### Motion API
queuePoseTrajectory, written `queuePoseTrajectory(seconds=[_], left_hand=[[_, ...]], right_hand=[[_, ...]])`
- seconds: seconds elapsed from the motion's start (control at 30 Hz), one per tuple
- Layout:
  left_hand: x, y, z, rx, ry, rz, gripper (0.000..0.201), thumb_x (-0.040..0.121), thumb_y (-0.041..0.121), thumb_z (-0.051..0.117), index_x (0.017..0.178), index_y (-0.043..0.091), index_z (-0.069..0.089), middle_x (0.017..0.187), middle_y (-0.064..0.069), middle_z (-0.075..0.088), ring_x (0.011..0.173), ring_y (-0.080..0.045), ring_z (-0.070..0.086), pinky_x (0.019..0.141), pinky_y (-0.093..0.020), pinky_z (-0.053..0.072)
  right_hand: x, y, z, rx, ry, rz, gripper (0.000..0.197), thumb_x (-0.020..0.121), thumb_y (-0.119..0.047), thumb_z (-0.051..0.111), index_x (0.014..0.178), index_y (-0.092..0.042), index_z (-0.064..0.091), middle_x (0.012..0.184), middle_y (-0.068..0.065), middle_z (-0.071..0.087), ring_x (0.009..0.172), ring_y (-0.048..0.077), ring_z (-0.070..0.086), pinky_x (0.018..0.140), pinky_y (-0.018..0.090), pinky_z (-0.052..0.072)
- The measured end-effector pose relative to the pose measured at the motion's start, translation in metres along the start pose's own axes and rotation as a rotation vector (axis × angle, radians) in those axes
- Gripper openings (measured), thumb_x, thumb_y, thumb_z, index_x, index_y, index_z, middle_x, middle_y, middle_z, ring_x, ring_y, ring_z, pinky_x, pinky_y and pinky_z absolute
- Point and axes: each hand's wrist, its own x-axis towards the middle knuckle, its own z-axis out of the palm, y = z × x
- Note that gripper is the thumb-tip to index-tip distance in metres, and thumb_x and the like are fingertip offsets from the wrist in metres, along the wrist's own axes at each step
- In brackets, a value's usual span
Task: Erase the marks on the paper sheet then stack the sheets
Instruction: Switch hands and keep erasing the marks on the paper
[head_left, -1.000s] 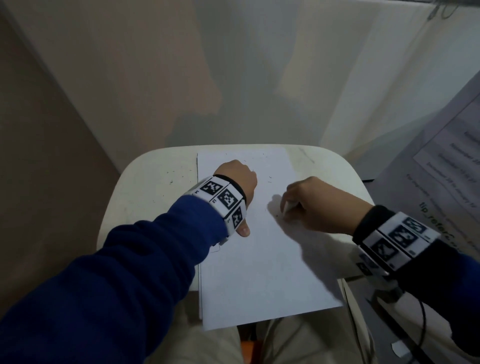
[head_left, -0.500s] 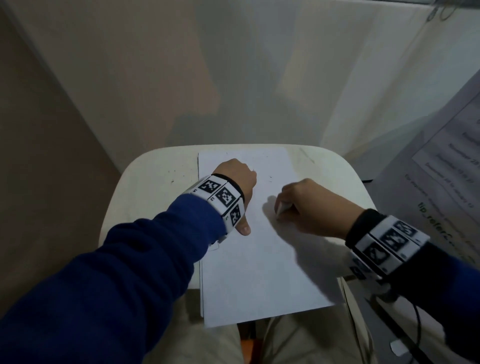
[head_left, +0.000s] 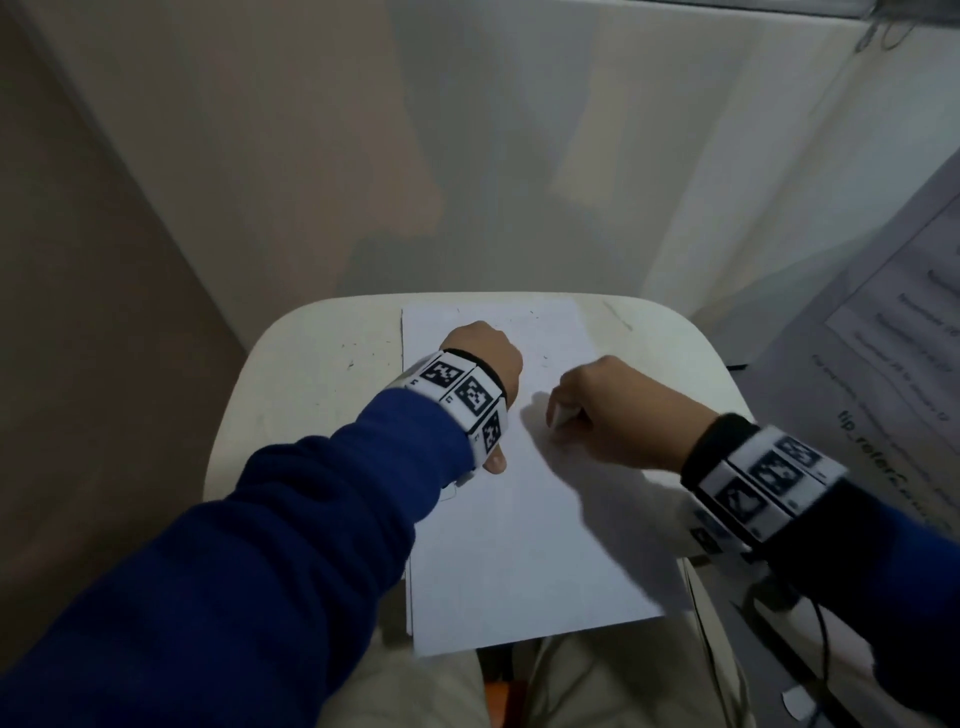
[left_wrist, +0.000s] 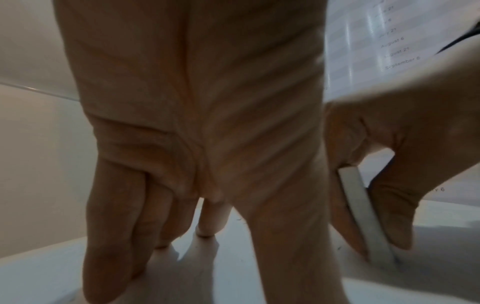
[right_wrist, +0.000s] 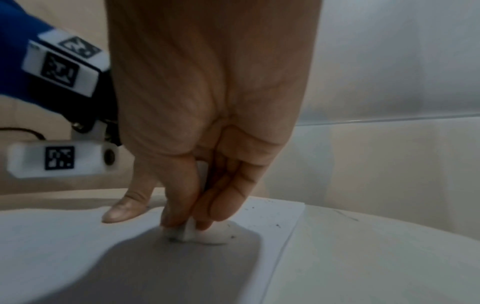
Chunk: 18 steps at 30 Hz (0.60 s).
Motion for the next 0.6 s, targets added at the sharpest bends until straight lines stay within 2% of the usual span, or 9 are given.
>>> queuePoseTrajectory(seconds=[0.1, 0.13, 0.23, 0.3, 0.37, 0.43, 0.5, 0.6], left_hand=[[0.001, -0.002, 0.002, -0.011, 0.007, -0.01, 0.057, 0.091, 0.04, 0.068, 0.139, 0.011, 0.054, 0.118, -0.005, 0.065, 0.108, -0.022, 0.061, 0.074, -0.031, 0.047], [0.0, -0.002, 0.002, -0.009, 0.005, -0.013, 0.058, 0.091, 0.04, 0.068, 0.139, 0.011, 0.053, 0.118, -0.005, 0.065, 0.109, -0.023, 0.061, 0.074, -0.031, 0.047], [-0.002, -0.001, -0.001, -0.02, 0.006, -0.017, 0.061, 0.089, 0.042, 0.069, 0.139, 0.011, 0.053, 0.117, -0.006, 0.065, 0.11, -0.023, 0.06, 0.076, -0.031, 0.047], [-0.002, 0.0, -0.002, -0.029, -0.004, -0.018, 0.058, 0.091, 0.04, 0.067, 0.14, 0.012, 0.052, 0.118, -0.005, 0.064, 0.11, -0.023, 0.059, 0.078, -0.031, 0.047], [-0.002, 0.0, -0.003, -0.028, -0.021, -0.016, 0.066, 0.087, 0.046, 0.072, 0.14, 0.012, 0.052, 0.115, -0.005, 0.064, 0.102, -0.022, 0.058, 0.074, -0.03, 0.046], [-0.002, -0.001, -0.002, -0.021, -0.04, -0.005, 0.085, 0.076, 0.057, 0.078, 0.142, 0.011, 0.05, 0.114, -0.004, 0.064, 0.097, -0.021, 0.057, 0.073, -0.03, 0.046], [-0.001, -0.001, -0.001, -0.009, -0.053, 0.0, 0.099, 0.068, 0.065, 0.08, 0.144, 0.011, 0.048, 0.116, -0.004, 0.065, 0.104, -0.022, 0.06, 0.075, -0.031, 0.048], [0.002, -0.001, 0.001, -0.019, -0.059, -0.006, 0.104, 0.066, 0.067, 0.08, 0.146, 0.011, 0.045, 0.12, -0.004, 0.064, 0.111, -0.023, 0.06, 0.08, -0.031, 0.05]], right_hand=[[-0.007, 0.0, -0.005, -0.003, -0.108, -0.028, 0.021, 0.075, -0.006, 0.067, 0.072, -0.027, 0.07, 0.077, -0.013, 0.07, 0.076, 0.003, 0.061, 0.073, 0.019, 0.049], [-0.002, 0.001, -0.008, 0.001, -0.1, -0.017, 0.019, 0.075, -0.007, 0.069, 0.075, -0.026, 0.072, 0.077, -0.014, 0.07, 0.075, 0.002, 0.061, 0.071, 0.017, 0.048], [0.025, 0.006, -0.007, -0.003, 0.102, 0.009, 0.015, 0.081, -0.011, 0.063, 0.075, -0.022, 0.072, 0.076, -0.009, 0.068, 0.075, 0.012, 0.062, 0.069, 0.02, 0.043], [0.035, 0.008, -0.001, 0.029, 0.172, 0.028, 0.019, 0.082, -0.011, 0.058, 0.068, -0.021, 0.064, 0.075, -0.002, 0.065, 0.075, 0.02, 0.062, 0.068, 0.028, 0.047], [0.029, 0.008, 0.003, 0.012, 0.14, 0.021, 0.017, 0.081, -0.009, 0.058, 0.067, -0.019, 0.063, 0.075, -0.001, 0.063, 0.072, 0.021, 0.06, 0.068, 0.033, 0.05], [0.013, 0.009, 0.007, 0.008, 0.095, -0.005, 0.014, 0.079, -0.009, 0.06, 0.071, -0.019, 0.068, 0.078, -0.004, 0.063, 0.073, 0.017, 0.059, 0.069, 0.033, 0.051], [-0.008, 0.008, 0.009, 0.02, 0.052, -0.046, 0.016, 0.077, -0.009, 0.062, 0.072, -0.022, 0.069, 0.079, -0.007, 0.064, 0.074, 0.013, 0.059, 0.07, 0.03, 0.051], [-0.016, 0.01, 0.004, 0.016, -0.04, -0.067, 0.022, 0.075, -0.005, 0.065, 0.068, -0.026, 0.067, 0.078, -0.012, 0.066, 0.074, 0.004, 0.059, 0.071, 0.022, 0.05]])
